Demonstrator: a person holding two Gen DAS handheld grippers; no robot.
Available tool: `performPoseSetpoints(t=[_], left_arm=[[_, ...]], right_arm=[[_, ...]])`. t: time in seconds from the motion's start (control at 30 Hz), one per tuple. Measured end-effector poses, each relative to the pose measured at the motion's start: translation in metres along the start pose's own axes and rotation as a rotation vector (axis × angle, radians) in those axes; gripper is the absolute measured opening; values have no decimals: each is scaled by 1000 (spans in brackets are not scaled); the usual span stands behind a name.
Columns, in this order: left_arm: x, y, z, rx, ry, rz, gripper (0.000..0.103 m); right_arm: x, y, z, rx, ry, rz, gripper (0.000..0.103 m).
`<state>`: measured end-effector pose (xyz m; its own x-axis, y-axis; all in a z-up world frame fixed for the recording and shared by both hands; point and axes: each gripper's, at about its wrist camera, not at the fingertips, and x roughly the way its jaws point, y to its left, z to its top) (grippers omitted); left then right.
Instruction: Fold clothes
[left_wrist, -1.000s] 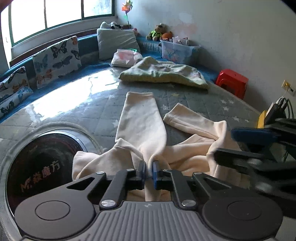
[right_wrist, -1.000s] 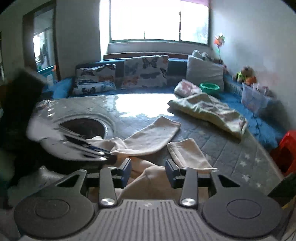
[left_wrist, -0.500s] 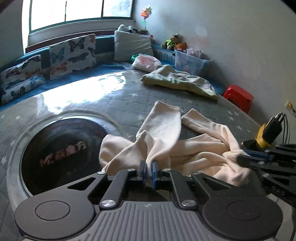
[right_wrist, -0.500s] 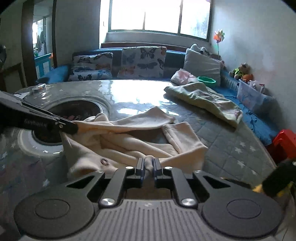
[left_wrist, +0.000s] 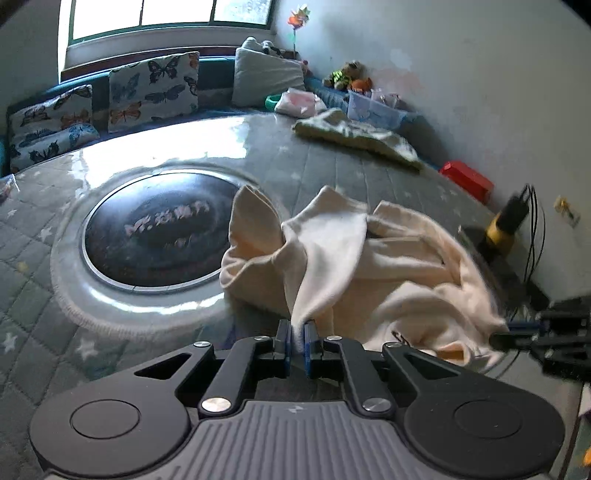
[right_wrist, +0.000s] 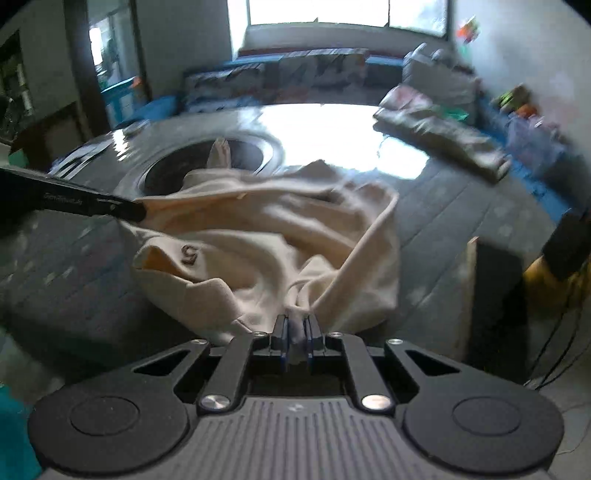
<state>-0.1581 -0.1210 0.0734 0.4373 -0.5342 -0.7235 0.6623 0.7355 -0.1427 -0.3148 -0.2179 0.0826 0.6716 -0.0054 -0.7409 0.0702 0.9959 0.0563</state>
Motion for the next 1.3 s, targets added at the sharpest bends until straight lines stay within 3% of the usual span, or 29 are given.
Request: performPoseSetpoints(t=[0.07, 0.2, 0.23, 0.37, 0.5, 0.77, 0.83, 0.9, 1.23, 1.3], left_arm=[[-5, 0, -2, 21, -9, 15, 11], [-15, -2, 1, 58, -58, 40, 23], [-17, -4, 3, 71, -74, 39, 24], [-13, -23, 14, 163, -114, 34, 27], [16, -46, 20, 261, -97, 46, 37], [59, -59, 27, 325, -46, 66, 37], [61, -58, 27, 334, -47, 53, 37], [63, -58, 27, 347, -49, 39, 37], [88, -61, 24, 400, 11, 46, 36], [87, -58, 25, 395, 6, 53, 13]], right_arm=[[-2, 4, 0, -8, 6, 29, 18], [-12, -2, 18, 6, -49, 44, 21], [-14, -5, 24, 13, -64, 44, 26], [-5, -19, 39, 47, -85, -23, 30], [19, -34, 43, 111, -38, -56, 31], [45, -41, 36, 130, 26, -64, 30], [47, -37, 34, 108, 31, -74, 16], [46, -33, 33, 76, 23, -93, 14], [46, -38, 33, 102, 29, -95, 17], [46, -38, 33, 95, 27, -96, 17]])
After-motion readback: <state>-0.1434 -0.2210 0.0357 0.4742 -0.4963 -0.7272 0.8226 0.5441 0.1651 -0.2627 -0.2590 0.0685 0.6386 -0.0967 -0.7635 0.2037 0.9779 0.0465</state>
